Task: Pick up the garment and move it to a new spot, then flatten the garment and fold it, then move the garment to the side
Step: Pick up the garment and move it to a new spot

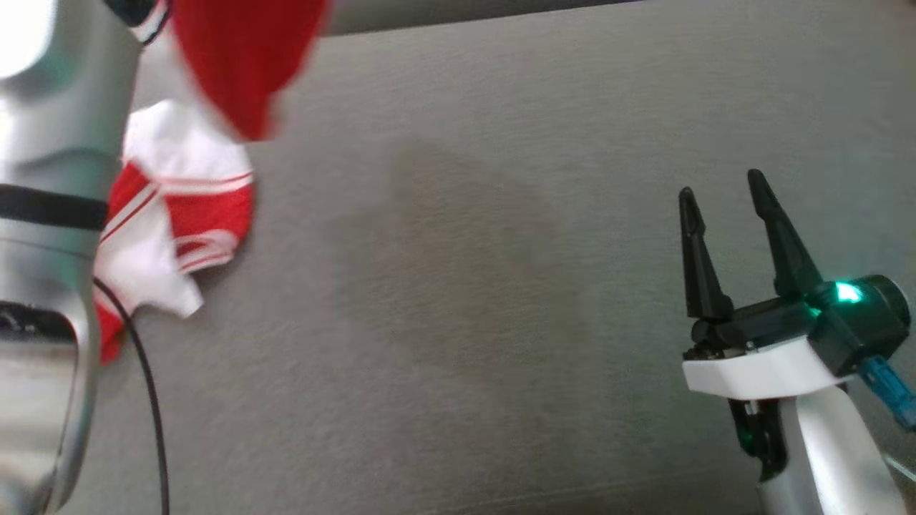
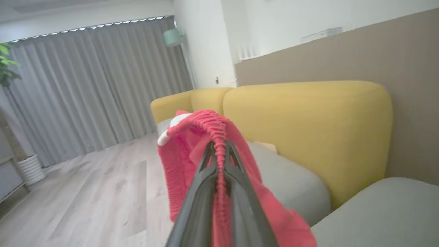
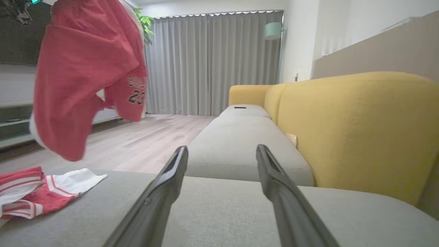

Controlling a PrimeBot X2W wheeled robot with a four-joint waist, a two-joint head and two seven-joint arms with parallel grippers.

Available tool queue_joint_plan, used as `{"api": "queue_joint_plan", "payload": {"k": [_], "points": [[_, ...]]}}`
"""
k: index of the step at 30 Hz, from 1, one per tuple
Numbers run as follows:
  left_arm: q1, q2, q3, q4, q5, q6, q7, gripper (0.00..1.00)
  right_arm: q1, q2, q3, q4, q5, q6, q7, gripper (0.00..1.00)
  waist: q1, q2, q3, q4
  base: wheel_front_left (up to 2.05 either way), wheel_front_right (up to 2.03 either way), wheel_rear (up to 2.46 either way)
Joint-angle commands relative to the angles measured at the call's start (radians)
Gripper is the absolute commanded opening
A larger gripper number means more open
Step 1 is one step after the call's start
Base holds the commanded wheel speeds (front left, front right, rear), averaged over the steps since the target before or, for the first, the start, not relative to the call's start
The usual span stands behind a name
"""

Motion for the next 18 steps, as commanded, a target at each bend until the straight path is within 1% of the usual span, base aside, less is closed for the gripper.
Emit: {"api": "queue_joint_plan", "payload": {"k": [1,5,9,14,18], "points": [[-0.025,0.033,0.011,-0.044,-0.009,0.001,0.006,0.0,-0.031,0.01,0.024,-0.042,0.004,0.008,-0.006,1.0,0.0001,-0.0001,-0.048,-0.097,0.0,0.0,0.0],[0.029,-0.005,-0.002,-0.077,-0.022,0.01,-0.037,0.0,-0.035,0.024,0.035,-0.049,0.008,0.008,-0.006,1.0,0.0001,-0.0001,-0.059,-0.172,0.0,0.0,0.0],[0.129,-0.059,-0.029,-0.086,-0.029,0.022,-0.093,0.0,-0.028,0.033,0.043,-0.049,0.008,0.008,-0.006,1.0,0.0001,-0.0001,-0.068,-0.23,0.0,0.0,0.0],[0.308,-0.11,-0.083,-0.086,-0.014,0.053,-0.195,0.0,-0.019,0.04,0.023,-0.056,0.006,0.008,-0.006,1.0,0.0001,-0.0001,-0.057,-0.262,0.0,0.0,0.0],[0.504,-0.141,-0.129,-0.089,-0.014,0.076,-0.236,0.0,-0.007,0.044,0.02,-0.056,0.006,0.008,-0.006,1.0,0.0001,-0.0001,-0.051,-0.276,0.0,0.0,0.0]]}}
